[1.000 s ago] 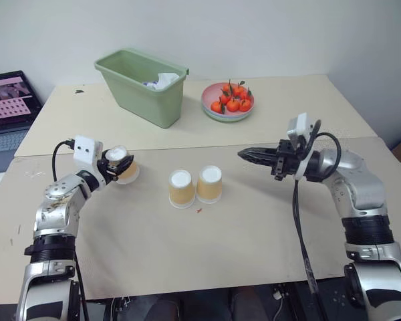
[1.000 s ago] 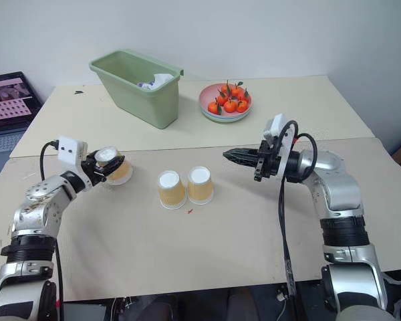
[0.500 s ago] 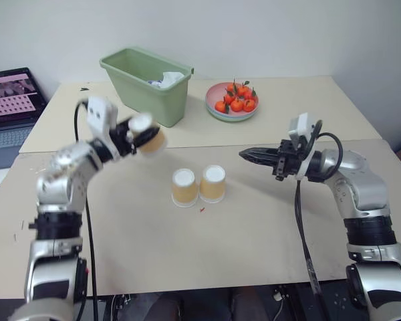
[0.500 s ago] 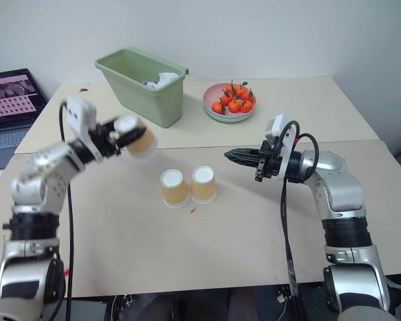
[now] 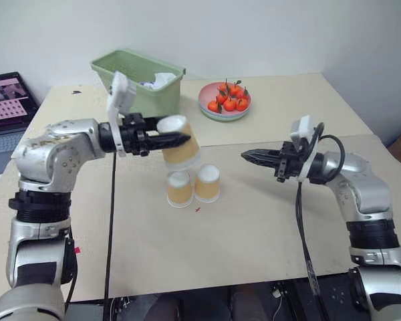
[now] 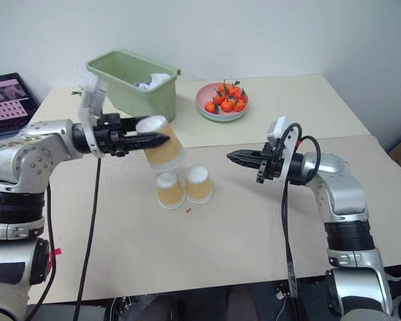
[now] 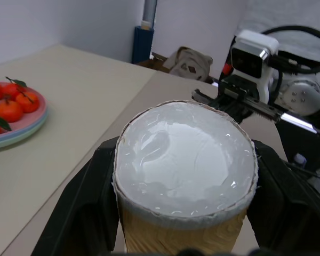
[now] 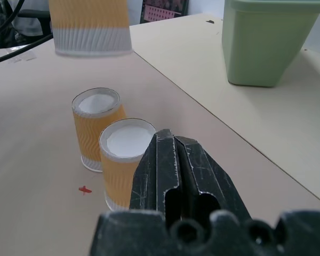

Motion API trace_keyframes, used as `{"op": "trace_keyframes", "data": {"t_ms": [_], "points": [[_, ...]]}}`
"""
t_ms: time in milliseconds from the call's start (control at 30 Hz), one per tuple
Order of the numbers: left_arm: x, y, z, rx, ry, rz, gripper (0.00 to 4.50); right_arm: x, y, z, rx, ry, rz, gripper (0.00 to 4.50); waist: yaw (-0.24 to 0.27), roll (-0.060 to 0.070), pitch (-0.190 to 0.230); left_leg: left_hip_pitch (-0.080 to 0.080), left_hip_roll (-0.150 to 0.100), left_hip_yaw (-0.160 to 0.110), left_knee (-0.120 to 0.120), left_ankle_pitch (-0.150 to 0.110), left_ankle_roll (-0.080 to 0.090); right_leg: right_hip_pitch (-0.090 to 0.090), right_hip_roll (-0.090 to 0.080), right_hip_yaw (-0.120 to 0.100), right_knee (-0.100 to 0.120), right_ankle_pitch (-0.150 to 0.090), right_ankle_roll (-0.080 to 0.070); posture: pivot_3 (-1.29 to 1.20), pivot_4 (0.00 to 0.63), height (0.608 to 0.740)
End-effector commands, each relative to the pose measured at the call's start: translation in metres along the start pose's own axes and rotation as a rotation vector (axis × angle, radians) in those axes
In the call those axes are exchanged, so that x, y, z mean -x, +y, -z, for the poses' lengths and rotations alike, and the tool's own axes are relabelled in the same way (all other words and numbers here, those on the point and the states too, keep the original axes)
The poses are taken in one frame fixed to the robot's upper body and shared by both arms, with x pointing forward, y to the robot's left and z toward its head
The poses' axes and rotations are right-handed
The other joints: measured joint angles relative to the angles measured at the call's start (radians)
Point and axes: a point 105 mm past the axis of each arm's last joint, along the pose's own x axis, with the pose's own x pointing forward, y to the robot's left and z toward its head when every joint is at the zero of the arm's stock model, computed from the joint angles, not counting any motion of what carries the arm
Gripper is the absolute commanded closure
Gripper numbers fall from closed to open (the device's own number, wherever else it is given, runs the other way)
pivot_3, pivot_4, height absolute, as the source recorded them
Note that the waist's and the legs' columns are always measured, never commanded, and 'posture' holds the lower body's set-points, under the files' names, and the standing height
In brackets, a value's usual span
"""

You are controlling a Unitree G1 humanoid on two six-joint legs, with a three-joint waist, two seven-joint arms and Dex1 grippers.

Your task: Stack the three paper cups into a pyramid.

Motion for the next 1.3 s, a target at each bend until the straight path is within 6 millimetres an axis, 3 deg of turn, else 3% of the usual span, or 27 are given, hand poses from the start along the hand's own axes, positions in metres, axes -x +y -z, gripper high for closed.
{"op": "trace_keyframes", "data": {"t_ms": [33, 233, 600, 667, 767, 833, 1033, 1167, 1300], "points": [[-0.006, -0.004, -0.004, -0.061, 0.001, 0.029, 1.91, 0.007, 0.001, -0.017, 0.043, -0.040, 0.009, 4.23, 0.000, 0.000, 0.000, 0.000, 0.000, 0.000, 0.000, 0.000, 0.000, 0.000, 0.000, 0.000, 0.000, 0.000, 0.000, 0.00, 0.150, 0.727], [-0.017, 0.001, 0.005, -0.088, 0.027, 0.034, 1.91, 0.009, 0.002, -0.018, 0.040, -0.040, 0.021, 4.23, 0.002, 0.000, 0.000, -0.001, 0.000, 0.000, 0.001, 0.000, 0.000, 0.000, 0.000, 0.000, 0.000, 0.000, 0.000, 0.00, 0.150, 0.727], [-0.031, 0.006, 0.004, -0.093, 0.009, 0.040, 1.91, 0.010, 0.003, -0.016, 0.031, -0.041, 0.034, 4.23, 0.002, 0.000, 0.000, -0.001, 0.000, 0.000, 0.001, 0.000, 0.000, 0.000, 0.000, 0.000, 0.000, 0.000, 0.000, 0.00, 0.150, 0.727], [-0.032, 0.005, 0.001, -0.067, -0.008, 0.054, 0.92, 0.010, 0.003, -0.016, 0.031, -0.043, 0.037, 4.23, 0.003, 0.000, 0.000, -0.001, 0.000, 0.000, 0.002, 0.000, 0.000, 0.000, 0.000, 0.000, 0.001, 0.000, 0.000, 0.00, 0.150, 0.727], [-0.031, 0.006, -0.001, -0.118, -0.009, 0.028, 0.10, 0.010, 0.002, -0.016, 0.030, -0.043, 0.039, 4.23, 0.002, 0.000, 0.000, -0.001, 0.000, 0.000, 0.002, 0.000, 0.000, 0.000, 0.000, 0.000, 0.001, 0.000, 0.000, 0.00, 0.150, 0.727], [-0.029, 0.007, -0.004, -0.125, -0.035, 0.011, 0.10, 0.010, 0.002, -0.016, 0.028, -0.043, 0.039, 4.23, 0.002, 0.000, 0.000, -0.001, 0.000, 0.000, 0.002, 0.000, 0.000, 0.000, 0.000, 0.000, 0.001, 0.000, 0.000, 0.00, 0.150, 0.727], [-0.016, 0.002, -0.025, -0.111, -0.133, -0.005, 0.10, 0.009, 0.001, -0.015, 0.025, -0.043, 0.035, 4.23, 0.002, 0.000, 0.000, -0.001, 0.000, 0.000, 0.003, 0.000, 0.000, 0.000, 0.000, 0.001, 0.002, 0.000, 0.000, 0.00, 0.150, 0.727], [0.005, -0.007, -0.056, -0.107, -0.246, -0.052, 0.10, 0.008, 0.001, -0.016, 0.025, -0.044, 0.029, 4.23, 0.000, 0.000, 0.000, -0.001, 0.000, 0.000, 0.003, 0.000, 0.000, -0.001, 0.000, 0.001, 0.003, 0.000, 0.000, 0.00, 0.150, 0.727], [0.040, 0.000, -0.049, -0.031, -0.310, -0.256, 0.10, 0.013, -0.007, -0.013, 0.022, -0.040, 0.071, 4.23, -0.002, 0.000, 0.000, 0.000, 0.000, 0.001, 0.003, 0.000, 0.000, -0.002, 0.000, 0.003, 0.005, 0.000, 0.000, 0.00, 0.150, 0.727]]}}
